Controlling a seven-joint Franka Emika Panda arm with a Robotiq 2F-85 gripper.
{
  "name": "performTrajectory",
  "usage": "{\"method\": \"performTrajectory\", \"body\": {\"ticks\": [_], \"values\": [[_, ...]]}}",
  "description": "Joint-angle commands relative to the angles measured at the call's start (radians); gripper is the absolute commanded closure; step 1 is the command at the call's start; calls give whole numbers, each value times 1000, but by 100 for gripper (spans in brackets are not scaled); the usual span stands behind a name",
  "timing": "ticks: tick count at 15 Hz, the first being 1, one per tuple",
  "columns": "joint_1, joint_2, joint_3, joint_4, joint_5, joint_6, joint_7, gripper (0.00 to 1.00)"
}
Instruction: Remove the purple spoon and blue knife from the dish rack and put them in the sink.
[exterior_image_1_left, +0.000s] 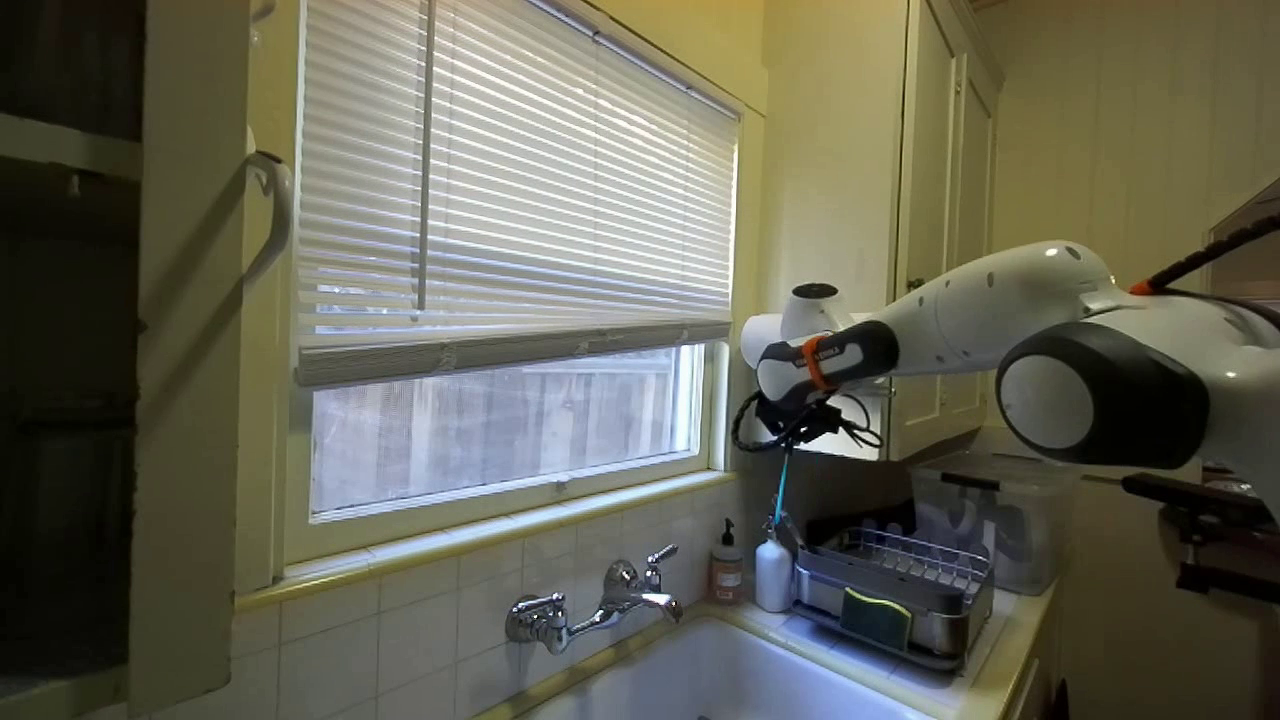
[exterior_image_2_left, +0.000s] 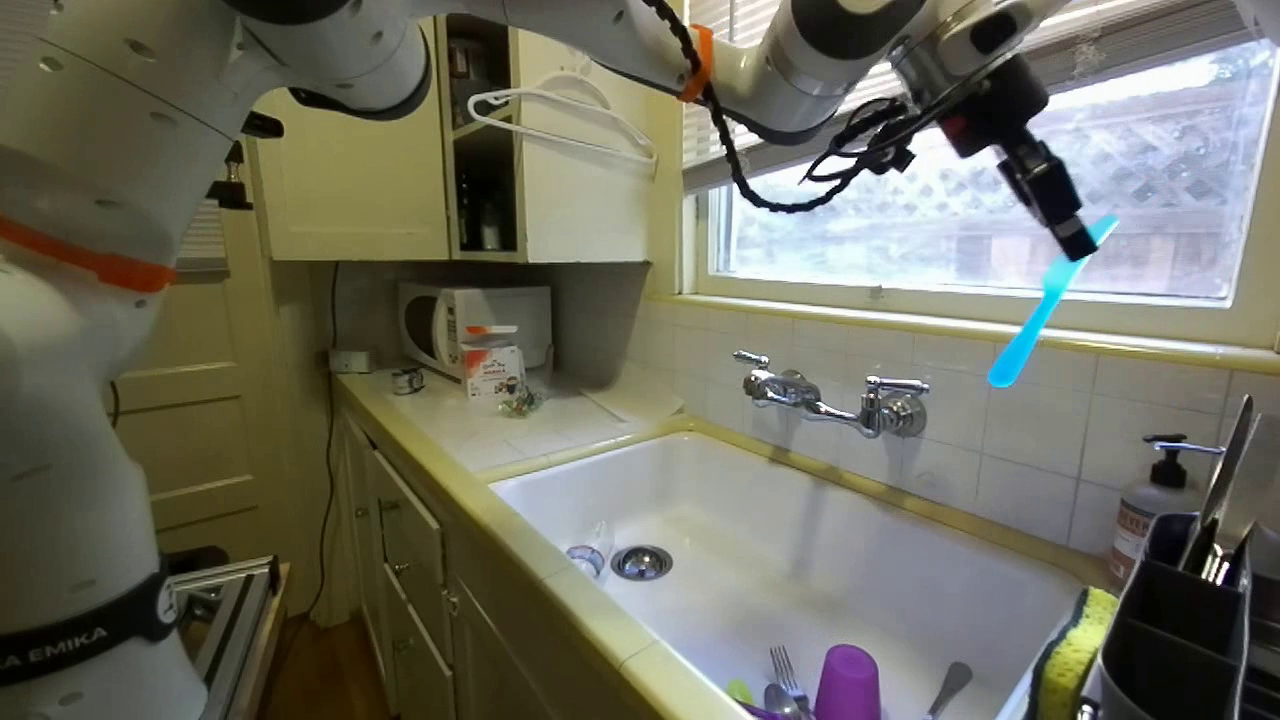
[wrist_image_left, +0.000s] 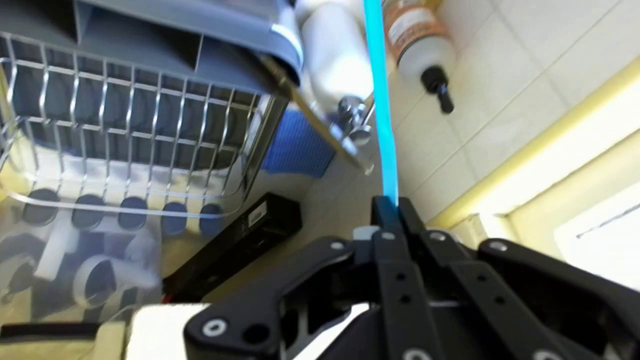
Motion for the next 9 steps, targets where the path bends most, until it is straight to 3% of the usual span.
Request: {"method": "performTrajectory", "body": {"ticks": [1,4,9], "values": [[-66,38,153,-48,74,-30,-81,99],[-120,151,246,-5,140,-87,-165,99],[-134,366,252,102,112,-283,-229,99]]}}
